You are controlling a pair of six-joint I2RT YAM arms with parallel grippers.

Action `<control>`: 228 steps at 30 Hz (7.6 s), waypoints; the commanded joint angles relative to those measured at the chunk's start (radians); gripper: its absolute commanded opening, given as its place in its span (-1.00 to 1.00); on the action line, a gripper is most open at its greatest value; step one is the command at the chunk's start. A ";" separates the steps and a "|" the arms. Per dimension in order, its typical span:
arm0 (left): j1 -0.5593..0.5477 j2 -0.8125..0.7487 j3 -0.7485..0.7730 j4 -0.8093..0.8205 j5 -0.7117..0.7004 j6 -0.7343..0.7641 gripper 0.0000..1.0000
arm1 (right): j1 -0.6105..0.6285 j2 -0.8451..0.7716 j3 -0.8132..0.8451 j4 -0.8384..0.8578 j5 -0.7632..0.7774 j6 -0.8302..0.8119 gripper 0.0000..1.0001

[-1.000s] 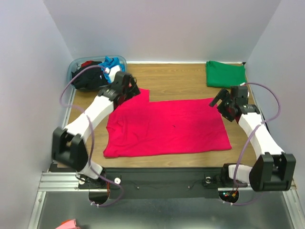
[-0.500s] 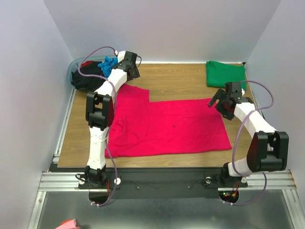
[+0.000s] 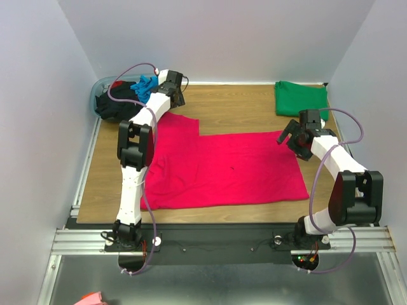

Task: Fold and stack the t-shirts
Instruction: Fold the tshirt

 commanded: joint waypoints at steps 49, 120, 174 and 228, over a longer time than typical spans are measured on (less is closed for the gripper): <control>-0.065 0.056 0.065 -0.137 -0.049 -0.286 0.66 | -0.001 0.018 0.011 0.058 -0.027 -0.037 1.00; -0.076 0.073 0.019 -0.095 0.021 -0.183 -1.00 | 0.002 0.412 0.433 0.082 0.021 -0.166 0.98; -0.163 -0.407 -0.516 0.060 -0.075 -0.231 -1.00 | 0.062 0.405 0.376 0.085 0.249 -0.140 -0.99; -0.597 -1.111 -1.325 -0.313 -0.119 -0.990 -0.08 | 0.093 -0.104 -0.150 0.055 0.289 -0.097 -0.80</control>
